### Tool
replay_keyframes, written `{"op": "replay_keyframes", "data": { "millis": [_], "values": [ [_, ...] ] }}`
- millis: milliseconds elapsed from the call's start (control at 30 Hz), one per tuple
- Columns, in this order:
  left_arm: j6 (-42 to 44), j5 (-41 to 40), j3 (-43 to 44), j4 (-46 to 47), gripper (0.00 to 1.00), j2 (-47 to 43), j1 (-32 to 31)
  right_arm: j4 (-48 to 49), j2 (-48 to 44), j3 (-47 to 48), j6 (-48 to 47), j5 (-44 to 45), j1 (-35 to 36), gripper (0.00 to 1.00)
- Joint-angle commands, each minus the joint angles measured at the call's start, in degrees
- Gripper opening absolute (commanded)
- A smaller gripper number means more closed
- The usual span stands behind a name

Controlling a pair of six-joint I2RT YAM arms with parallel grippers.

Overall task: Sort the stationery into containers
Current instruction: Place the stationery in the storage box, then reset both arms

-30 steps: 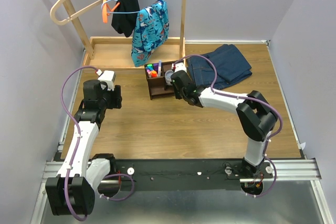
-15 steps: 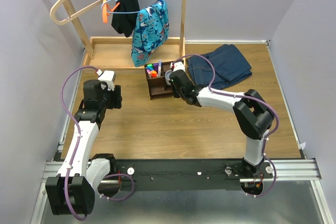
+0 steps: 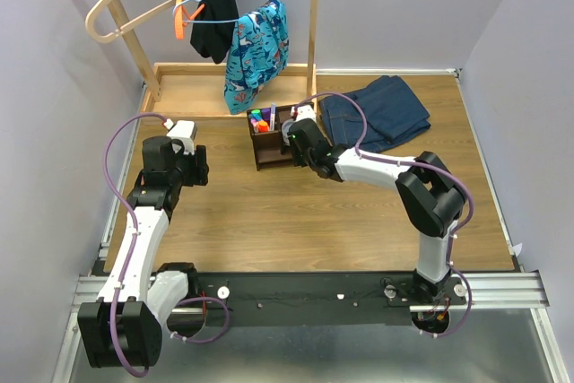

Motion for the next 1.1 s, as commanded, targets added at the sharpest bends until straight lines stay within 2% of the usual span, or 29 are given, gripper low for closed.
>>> {"op": "replay_keyframes", "data": {
  "millis": [0,267,400,633,733,800,833,867,933,967,1000,1033,1067],
  "values": [
    [-0.8,1.3,0.3,0.1,0.69,-0.9,0.3,1.5,-1.0,0.6,0.3,1.0,-0.3,0.45],
    [-0.3,1.5,1.0,-1.1,0.69,-1.8,0.3,-0.9,-6.0,-1.9,0.0,0.4,-0.3,0.48],
    [-0.2,2.5,1.3,-1.2,0.69,-2.3,0.3,-3.9,-11.9,-7.6,-1.2,-0.6,-0.3,0.48],
    [-0.7,6.8,3.4,-0.2,0.7,-0.6,0.3,-10.3,-26.5,-18.2,-7.5,-2.2,-0.4,0.61],
    [-1.4,7.2,5.6,-0.4,0.72,1.5,0.2,-13.7,-31.2,-19.2,-8.2,-0.6,-5.0,0.65],
    [-1.7,7.5,6.8,-0.6,0.99,3.4,0.1,-14.7,-31.9,-18.4,-7.9,-1.9,-13.6,0.67],
    [-2.0,7.6,7.7,-0.8,0.99,4.1,-0.1,-15.2,-31.7,-17.7,-7.2,-3.0,-17.3,0.7],
    [-2.3,7.6,8.1,-0.9,0.99,4.7,-0.1,-15.3,-31.3,-16.1,-6.9,-5.2,-24.0,0.7],
    [-3.0,7.9,8.9,-0.5,0.99,6.1,-0.2,-16.1,-29.5,-14.3,-7.0,-8.9,-29.3,0.71],
    [-3.2,7.9,9.1,-0.4,0.99,6.4,-0.3,-18.2,-28.1,-12.3,-7.7,-13.5,-32.2,0.73],
    [-3.4,7.9,9.3,-0.4,0.99,7.1,-0.3,-21.8,-26.4,-9.8,-8.0,-13.7,-33.0,0.8],
    [-3.6,8.0,9.6,-0.3,0.99,7.5,-0.3,-21.8,-27.3,-10.3,-7.4,-13.6,-33.4,0.82],
    [-3.7,7.9,9.7,-0.1,0.99,7.8,-0.4,-22.1,-28.6,-10.6,-7.5,-12.7,-33.6,0.88]
  ]
}}
